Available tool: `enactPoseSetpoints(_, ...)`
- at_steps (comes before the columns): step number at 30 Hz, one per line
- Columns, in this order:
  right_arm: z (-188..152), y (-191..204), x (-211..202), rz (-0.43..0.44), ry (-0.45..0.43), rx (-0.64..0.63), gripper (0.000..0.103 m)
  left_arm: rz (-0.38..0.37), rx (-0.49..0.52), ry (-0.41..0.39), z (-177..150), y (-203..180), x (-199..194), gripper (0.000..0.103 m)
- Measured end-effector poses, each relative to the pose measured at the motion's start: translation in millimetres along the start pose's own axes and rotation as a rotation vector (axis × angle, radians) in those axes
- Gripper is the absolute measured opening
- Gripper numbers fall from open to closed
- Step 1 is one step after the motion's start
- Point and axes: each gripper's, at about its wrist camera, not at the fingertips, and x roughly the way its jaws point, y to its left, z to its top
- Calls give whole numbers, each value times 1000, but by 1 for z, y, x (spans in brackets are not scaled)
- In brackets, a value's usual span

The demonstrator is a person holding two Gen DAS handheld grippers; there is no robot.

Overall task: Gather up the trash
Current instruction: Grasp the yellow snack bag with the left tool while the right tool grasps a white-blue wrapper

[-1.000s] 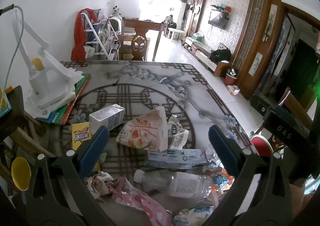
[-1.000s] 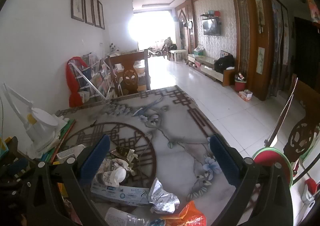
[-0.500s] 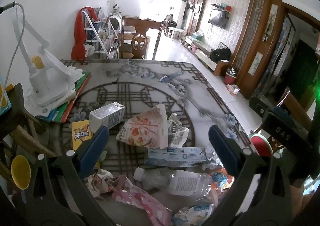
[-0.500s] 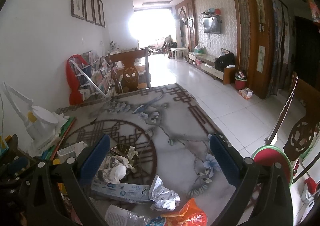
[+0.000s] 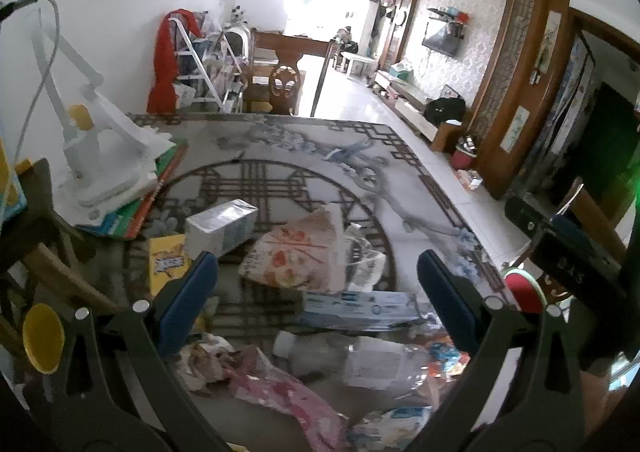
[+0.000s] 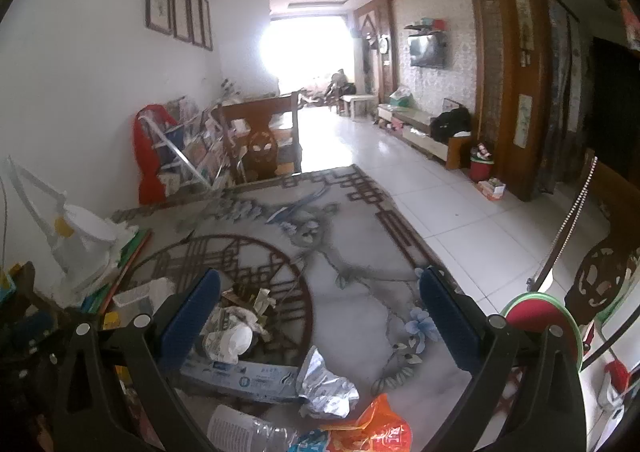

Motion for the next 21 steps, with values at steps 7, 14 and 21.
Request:
enactPoseSetpoints(7, -21, 15, 14, 212, 257, -241, 96, 19, 42, 76, -8, 35, -3, 98)
enactPoseSetpoints(14, -93, 44, 5, 481, 524, -497, 96, 5, 100, 146, -44, 68, -8, 98)
enactPoseSetpoints(21, -160, 62, 18, 556, 693, -588, 88, -188, 401, 303, -92, 50, -2, 98)
